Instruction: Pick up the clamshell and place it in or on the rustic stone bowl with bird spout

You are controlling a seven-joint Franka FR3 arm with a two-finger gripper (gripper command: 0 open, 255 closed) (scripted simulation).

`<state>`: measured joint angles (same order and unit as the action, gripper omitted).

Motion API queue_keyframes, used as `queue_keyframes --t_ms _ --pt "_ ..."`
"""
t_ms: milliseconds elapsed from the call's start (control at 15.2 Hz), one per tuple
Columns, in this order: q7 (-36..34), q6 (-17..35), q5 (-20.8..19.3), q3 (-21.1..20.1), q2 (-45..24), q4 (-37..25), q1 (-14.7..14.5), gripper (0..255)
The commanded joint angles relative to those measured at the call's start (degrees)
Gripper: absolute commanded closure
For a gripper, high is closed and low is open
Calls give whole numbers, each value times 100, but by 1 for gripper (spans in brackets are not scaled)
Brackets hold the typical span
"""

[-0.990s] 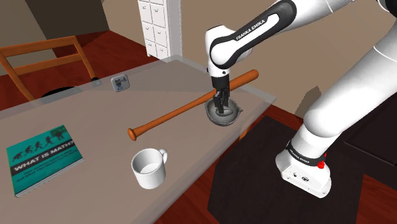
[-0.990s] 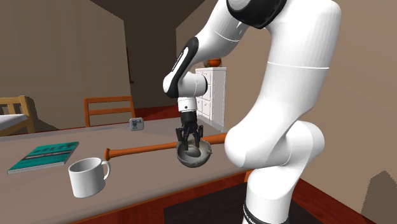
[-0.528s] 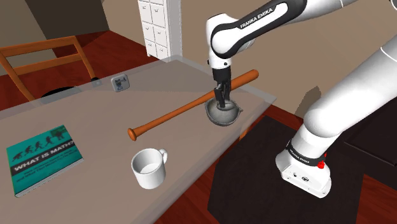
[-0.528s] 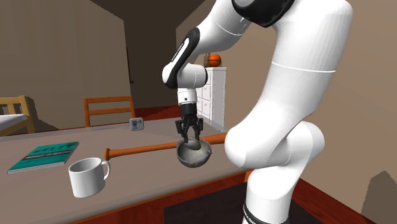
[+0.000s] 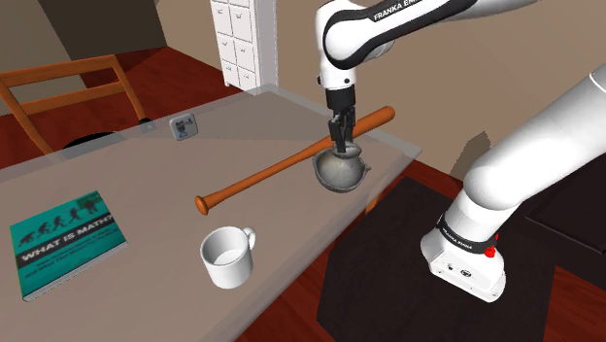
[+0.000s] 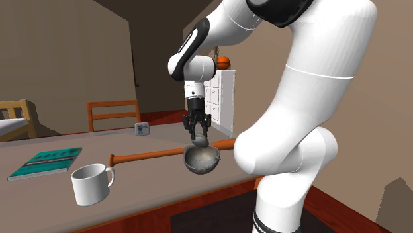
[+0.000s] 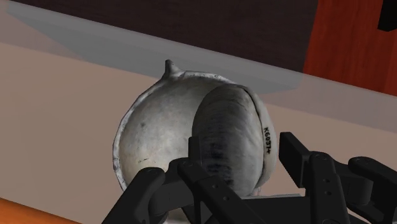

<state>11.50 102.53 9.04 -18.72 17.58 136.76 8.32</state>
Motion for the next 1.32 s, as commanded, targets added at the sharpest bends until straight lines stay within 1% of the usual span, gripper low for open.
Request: queue_keyframes --t_ms 0,594,726,1254 --pt "-3 -182 -2 17 53 -129 2 255" --pt "-9 -899 -14 92 249 -652 12 255" --pt "95 -1161 -151 194 60 -1087 112 255" --pt "102 -531 -143 141 -71 -585 101 255"
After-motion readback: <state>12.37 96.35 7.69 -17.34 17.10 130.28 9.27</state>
